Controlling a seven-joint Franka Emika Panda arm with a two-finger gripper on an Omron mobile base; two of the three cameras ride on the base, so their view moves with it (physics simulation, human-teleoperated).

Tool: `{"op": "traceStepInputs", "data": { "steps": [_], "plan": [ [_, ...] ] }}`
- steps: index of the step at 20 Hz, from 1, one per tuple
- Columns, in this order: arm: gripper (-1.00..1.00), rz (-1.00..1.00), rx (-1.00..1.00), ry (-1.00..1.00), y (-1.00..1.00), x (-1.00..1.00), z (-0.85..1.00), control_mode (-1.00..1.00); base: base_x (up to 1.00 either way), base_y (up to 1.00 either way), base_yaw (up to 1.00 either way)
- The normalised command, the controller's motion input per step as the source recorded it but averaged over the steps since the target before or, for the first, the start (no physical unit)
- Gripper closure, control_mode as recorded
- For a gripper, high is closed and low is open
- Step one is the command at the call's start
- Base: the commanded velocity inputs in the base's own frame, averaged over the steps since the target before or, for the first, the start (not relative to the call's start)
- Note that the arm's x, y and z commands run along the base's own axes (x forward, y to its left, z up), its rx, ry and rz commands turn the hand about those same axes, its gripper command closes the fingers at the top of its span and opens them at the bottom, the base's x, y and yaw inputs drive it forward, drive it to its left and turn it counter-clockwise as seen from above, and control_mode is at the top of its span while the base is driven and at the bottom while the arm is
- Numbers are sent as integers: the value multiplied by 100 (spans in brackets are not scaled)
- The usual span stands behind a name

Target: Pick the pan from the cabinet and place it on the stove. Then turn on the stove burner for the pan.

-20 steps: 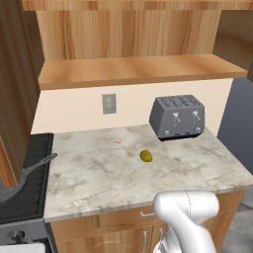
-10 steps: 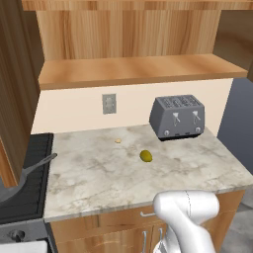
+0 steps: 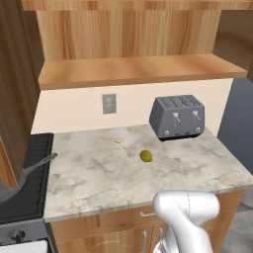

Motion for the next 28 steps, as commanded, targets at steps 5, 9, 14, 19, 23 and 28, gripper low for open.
{"op": "traceStepInputs", "data": {
  "steps": [5, 9, 14, 19, 23, 28],
  "plan": [
    [-100, 0, -5, 0, 18, 17, -25, -100, 0, 0, 0],
    [-100, 0, -5, 0, 13, 14, -26, -100, 0, 0, 0],
    [-100, 0, -3, 0, 1, 11, -22, -100, 0, 0, 0],
    [-100, 0, -2, 0, 1, 15, -21, -100, 0, 0, 0],
    [-100, 0, 0, 0, 2, 17, -13, -100, 0, 0, 0],
    [-100, 0, 0, 0, 7, 15, -16, -100, 0, 0, 0]
  ]
}}
